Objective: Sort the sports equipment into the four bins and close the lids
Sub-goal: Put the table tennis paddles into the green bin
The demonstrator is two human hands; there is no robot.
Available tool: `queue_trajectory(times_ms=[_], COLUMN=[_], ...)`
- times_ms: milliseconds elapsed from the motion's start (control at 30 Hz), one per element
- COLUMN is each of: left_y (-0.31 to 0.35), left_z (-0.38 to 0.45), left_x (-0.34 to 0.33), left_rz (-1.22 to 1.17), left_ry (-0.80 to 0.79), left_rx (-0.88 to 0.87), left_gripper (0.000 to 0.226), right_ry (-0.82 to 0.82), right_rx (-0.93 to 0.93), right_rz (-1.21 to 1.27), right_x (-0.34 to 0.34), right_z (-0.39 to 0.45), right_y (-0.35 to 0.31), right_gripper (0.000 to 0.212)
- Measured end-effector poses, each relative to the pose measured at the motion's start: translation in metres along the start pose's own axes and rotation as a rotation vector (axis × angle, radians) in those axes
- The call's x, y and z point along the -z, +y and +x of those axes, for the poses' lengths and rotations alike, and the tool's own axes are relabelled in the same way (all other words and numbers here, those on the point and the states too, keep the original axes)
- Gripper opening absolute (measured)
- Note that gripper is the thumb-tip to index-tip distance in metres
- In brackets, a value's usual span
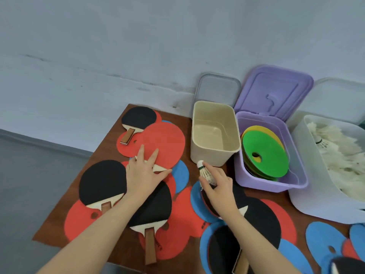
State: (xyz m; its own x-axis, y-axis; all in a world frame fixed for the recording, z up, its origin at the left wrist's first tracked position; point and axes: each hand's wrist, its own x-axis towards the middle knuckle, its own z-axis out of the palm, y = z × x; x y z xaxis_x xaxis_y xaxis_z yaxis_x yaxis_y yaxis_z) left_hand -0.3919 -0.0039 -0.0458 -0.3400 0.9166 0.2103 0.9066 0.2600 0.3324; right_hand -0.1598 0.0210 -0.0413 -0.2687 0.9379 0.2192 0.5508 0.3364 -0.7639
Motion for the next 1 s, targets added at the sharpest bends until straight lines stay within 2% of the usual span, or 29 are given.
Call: queue_trajectory(times_ms=[233, 467, 767, 900, 1000], left_y=[0.111, 0.223, 0.316, 0.349, 0.371], left_z=[-0.051, -0.074, -0.036, -0.01, 0.005], left_x=[0.012, 0.009, -0.013, -0.033, -0.047], left_rz=[-0.142, -0.289, -0.406, -0.439, -0.491], left_ry=[0.137, 0.122, 0.095, 0.101, 0.041], left_rx=[0.008, -0.035, -0.173, -0.232, -0.242], left_gripper=[0.083, 0.08, 0.086, 0.085, 0.083], right_ry=[0.09, 0.263, 0.477, 0.435, 0.263], right_rx=[0.18, 0.103, 0.06, -0.07, -0.335], right_rz=[0.002, 0.001, -0.179, -0.311, -0.523], right_x=[0.109, 0.21, 0.302, 0.332, 0.343], right_z=[-0.024, -0.045, -0.015, 0.008, 0.018], right_y=[0.026, 0.071, 0.129, 0.151, 0.175], right_gripper=[0.042, 0.04, 0.039, 0.04, 0.037])
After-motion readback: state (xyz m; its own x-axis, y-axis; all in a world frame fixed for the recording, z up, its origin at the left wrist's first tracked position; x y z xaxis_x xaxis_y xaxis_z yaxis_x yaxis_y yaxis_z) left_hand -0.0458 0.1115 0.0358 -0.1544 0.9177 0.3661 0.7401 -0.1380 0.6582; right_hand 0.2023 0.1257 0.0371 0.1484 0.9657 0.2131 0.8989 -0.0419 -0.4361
